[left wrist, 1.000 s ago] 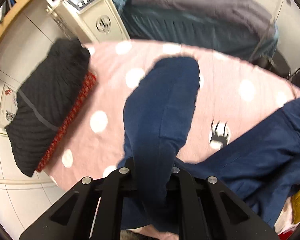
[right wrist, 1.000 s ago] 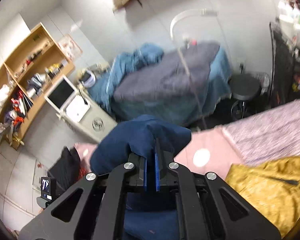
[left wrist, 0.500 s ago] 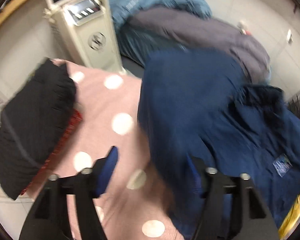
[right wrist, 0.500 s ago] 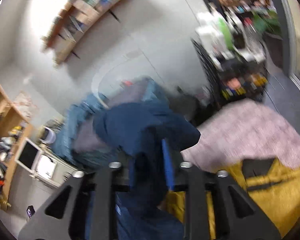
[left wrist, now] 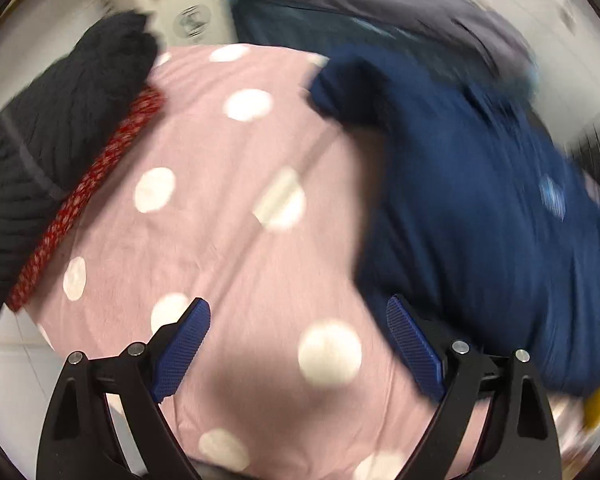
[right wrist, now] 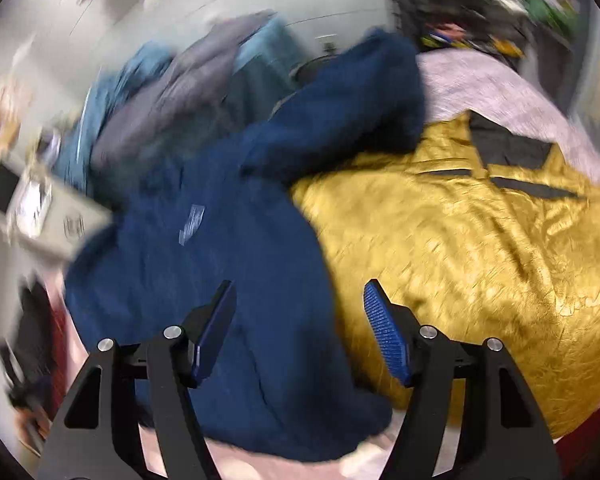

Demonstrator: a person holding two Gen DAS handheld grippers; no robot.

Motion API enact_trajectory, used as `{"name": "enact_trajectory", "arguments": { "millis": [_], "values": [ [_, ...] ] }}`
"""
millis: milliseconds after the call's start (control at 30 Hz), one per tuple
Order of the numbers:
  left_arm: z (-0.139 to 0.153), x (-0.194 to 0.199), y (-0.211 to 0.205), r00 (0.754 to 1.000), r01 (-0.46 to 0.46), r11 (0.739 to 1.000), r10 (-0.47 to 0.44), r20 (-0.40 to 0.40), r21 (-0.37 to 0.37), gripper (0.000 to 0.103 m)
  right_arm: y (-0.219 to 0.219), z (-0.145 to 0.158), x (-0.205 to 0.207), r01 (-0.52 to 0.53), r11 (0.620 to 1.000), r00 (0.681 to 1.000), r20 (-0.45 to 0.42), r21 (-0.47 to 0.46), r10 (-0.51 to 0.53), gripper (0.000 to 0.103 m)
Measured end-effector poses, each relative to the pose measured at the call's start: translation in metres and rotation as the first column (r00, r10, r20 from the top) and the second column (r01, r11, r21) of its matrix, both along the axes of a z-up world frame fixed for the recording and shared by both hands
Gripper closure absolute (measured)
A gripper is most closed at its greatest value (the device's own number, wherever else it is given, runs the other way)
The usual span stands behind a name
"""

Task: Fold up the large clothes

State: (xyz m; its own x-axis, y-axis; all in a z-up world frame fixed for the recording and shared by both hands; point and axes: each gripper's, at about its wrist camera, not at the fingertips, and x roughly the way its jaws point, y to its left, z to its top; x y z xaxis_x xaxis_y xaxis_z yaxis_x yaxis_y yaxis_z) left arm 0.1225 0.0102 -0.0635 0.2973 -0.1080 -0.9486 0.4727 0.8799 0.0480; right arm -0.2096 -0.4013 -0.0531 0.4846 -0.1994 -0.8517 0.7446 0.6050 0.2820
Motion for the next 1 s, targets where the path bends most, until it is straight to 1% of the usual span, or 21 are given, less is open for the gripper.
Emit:
{"name": "enact_trajectory", "arguments": {
  "millis": [33,100,167,233,267,300,333,400,467,500,533,567,600,633,667,700,733,800,900,933,1000],
  "values": [
    [-0.003,-0.015,-0.009,0.999,0.054,0.998,-0.054,0.002,0.014,0.015,0.013,-0.002,0.007,-0.050,0.999,0.998,-0.033,-0.020,0.049,0.036],
    [-0.013,-0.056,-0.033,0.980,0.200,0.979,-0.200,0.013,0.038,0.015,0.028,-0.001,0.017,-0.090,0.995,0.994,-0.063,-0.033,0.088,0.036],
    [-0.022,-0.081,-0.057,0.955,0.296,0.953,-0.298,0.017,0.066,0.015,0.040,-0.008,0.025,-0.112,0.994,0.992,-0.050,0.016,0.113,0.036],
    [-0.037,-0.101,-0.082,0.932,0.358,0.928,-0.361,0.016,0.101,0.015,0.048,-0.011,0.028,-0.113,0.992,0.993,-0.038,0.046,0.115,0.036],
    [-0.044,-0.108,-0.091,0.924,0.381,0.920,-0.383,0.004,0.095,0.015,0.053,-0.011,0.030,-0.120,0.991,0.992,-0.031,0.060,0.122,0.036],
    [-0.055,-0.116,-0.105,0.907,0.420,0.901,-0.422,-0.002,0.105,0.015,0.056,-0.012,0.032,-0.122,0.990,0.992,-0.033,0.066,0.125,0.036],
    [-0.065,-0.121,-0.117,0.891,0.445,0.881,-0.454,0.022,0.163,0.015,0.058,-0.012,0.032,-0.122,0.990,0.992,-0.036,0.068,0.125,0.036],
    [-0.088,-0.121,-0.134,0.880,0.430,0.854,-0.469,0.075,0.292,0.018,0.062,-0.011,0.027,-0.122,0.990,0.991,-0.040,0.065,0.125,0.036],
    [-0.102,-0.112,-0.142,0.897,0.397,0.863,-0.436,0.065,0.313,0.025,0.065,-0.009,0.020,-0.115,0.992,0.992,-0.048,0.059,0.118,0.036],
    [-0.110,-0.105,-0.146,0.907,0.373,0.865,-0.416,0.066,0.335,0.034,0.066,-0.009,0.014,-0.109,0.992,0.992,-0.057,0.057,0.112,0.036],
    [-0.118,-0.097,-0.149,0.910,0.343,0.858,-0.404,0.091,0.382,0.039,0.065,-0.010,0.011,-0.104,0.993,0.992,-0.063,0.054,0.107,0.036],
    [-0.122,-0.092,-0.149,0.908,0.337,0.853,-0.407,0.104,0.399,0.049,0.066,-0.010,0.004,-0.092,0.995,0.993,-0.073,0.048,0.095,0.036],
    [-0.123,-0.088,-0.148,0.905,0.343,0.853,-0.413,0.106,0.393,0.065,0.067,-0.010,-0.003,-0.079,0.996,0.993,-0.084,0.042,0.083,0.036],
    [-0.121,-0.084,-0.146,0.904,0.345,0.857,-0.413,0.108,0.382,0.070,0.067,-0.010,-0.008,-0.071,0.997,0.993,-0.090,0.041,0.075,0.036],
    [-0.115,-0.080,-0.140,0.908,0.338,0.870,-0.401,0.117,0.360,0.082,0.068,-0.011,-0.014,-0.059,0.997,0.993,-0.099,0.041,0.063,0.036],
    [-0.108,-0.075,-0.134,0.915,0.325,0.885,-0.383,0.126,0.334,0.086,0.068,-0.013,-0.021,-0.049,0.998,0.993,-0.108,0.040,0.053,0.036],
    [-0.092,-0.068,-0.119,0.932,0.286,0.917,-0.334,0.143,0.277,0.086,0.068,-0.014,-0.027,-0.039,0.999,0.992,-0.118,0.036,0.043,0.036],
    [-0.058,-0.057,-0.082,0.962,0.196,0.968,-0.221,0.160,0.157,0.087,0.069,-0.015,-0.038,-0.024,0.999,0.991,-0.128,0.032,0.028,0.036],
    [-0.018,-0.059,-0.011,0.978,0.089,0.996,-0.093,0.184,0.032,0.087,0.071,-0.021,-0.051,-0.003,0.999,0.989,-0.146,0.042,0.009,0.036],
    [-0.009,-0.064,0.014,0.978,0.059,0.998,-0.060,0.197,0.009,0.087,0.072,-0.022,-0.054,-0.001,0.999,0.988,-0.153,0.046,0.008,0.036],
    [0.001,-0.077,0.050,0.978,0.000,1.000,0.000,0.208,-0.001,0.088,0.075,-0.027,-0.062,0.008,0.998,0.986,-0.166,0.058,0.002,0.036]
  ]
}}
